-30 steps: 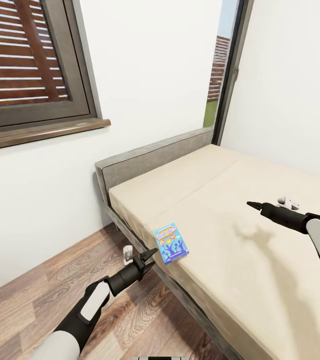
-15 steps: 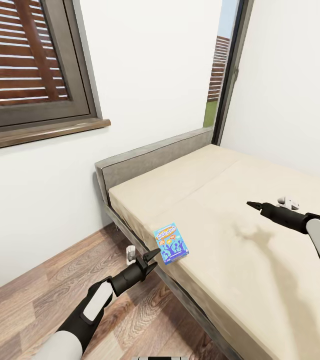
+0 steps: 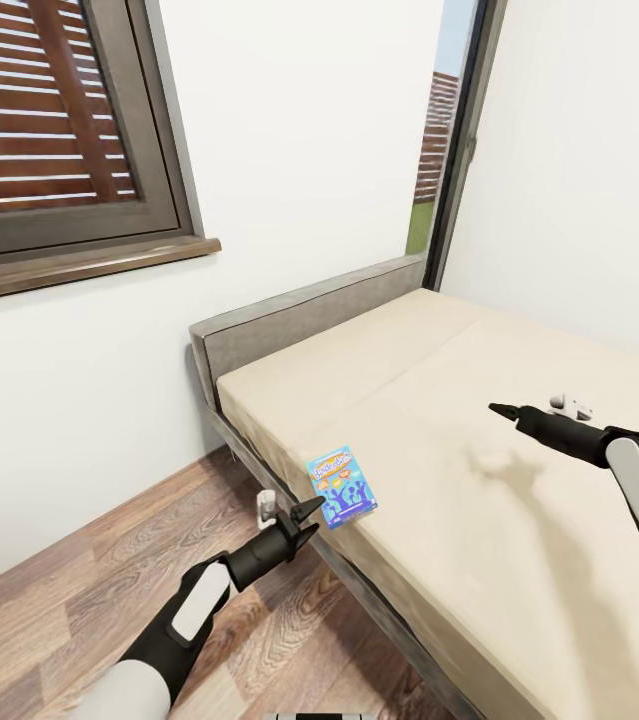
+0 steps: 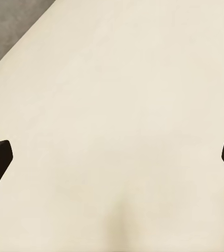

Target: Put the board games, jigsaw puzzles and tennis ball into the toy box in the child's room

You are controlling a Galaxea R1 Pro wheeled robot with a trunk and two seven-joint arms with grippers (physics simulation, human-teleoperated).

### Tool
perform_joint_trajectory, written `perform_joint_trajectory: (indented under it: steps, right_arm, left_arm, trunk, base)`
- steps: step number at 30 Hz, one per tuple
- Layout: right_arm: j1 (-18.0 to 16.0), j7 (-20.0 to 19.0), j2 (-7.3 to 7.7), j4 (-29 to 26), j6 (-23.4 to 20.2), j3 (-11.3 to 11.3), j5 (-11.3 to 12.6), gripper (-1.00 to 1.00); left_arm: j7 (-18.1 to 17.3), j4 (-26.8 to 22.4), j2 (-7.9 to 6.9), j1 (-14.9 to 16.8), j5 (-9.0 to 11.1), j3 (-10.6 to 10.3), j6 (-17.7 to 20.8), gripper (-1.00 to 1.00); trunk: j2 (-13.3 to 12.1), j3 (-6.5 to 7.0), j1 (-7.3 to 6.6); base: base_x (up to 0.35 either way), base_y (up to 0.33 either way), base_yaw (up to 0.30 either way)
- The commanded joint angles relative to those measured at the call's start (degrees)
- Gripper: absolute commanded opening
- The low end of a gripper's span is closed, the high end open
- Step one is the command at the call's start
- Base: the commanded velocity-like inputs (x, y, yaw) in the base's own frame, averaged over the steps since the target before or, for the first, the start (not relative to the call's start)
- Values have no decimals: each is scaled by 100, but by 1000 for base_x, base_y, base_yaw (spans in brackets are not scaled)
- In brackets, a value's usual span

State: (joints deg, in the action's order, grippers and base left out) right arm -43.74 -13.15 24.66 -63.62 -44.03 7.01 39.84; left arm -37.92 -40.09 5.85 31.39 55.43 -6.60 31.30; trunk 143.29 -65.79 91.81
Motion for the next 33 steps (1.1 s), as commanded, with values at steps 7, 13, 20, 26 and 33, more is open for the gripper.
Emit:
perform_joint_trajectory:
  steps: [7, 13, 20, 26, 33]
  right_arm:
    - [-3, -31, -27, -1, -28, 11, -27, 100]
    - [-3, -30, -35, -1, -27, 11, -28, 100]
    - [-3, -30, -38, -1, -27, 11, -29, 100]
    - [-3, -30, -40, -1, -27, 11, -29, 100]
    - [-3, -30, -40, -1, -27, 11, -29, 100]
  left_arm:
    - [68, -1, 27, 18, 48, -7, 38, 100]
    - [92, -4, 38, 22, 47, -8, 32, 100]
    - [102, -6, 44, 23, 47, -8, 28, 100]
    - [107, -7, 46, 23, 47, -15, 26, 100]
    - [111, -61, 51, 25, 47, -140, 20, 100]
  trunk:
    - [2, -5, -1]
    - [2, -5, -1]
    - [2, -5, -1]
    - [2, -5, -1]
    - [2, -5, -1]
  base:
    - [0, 0, 0]
    - [0, 0, 0]
    - [0, 0, 0]
    - [0, 0, 0]
    - [0, 0, 0]
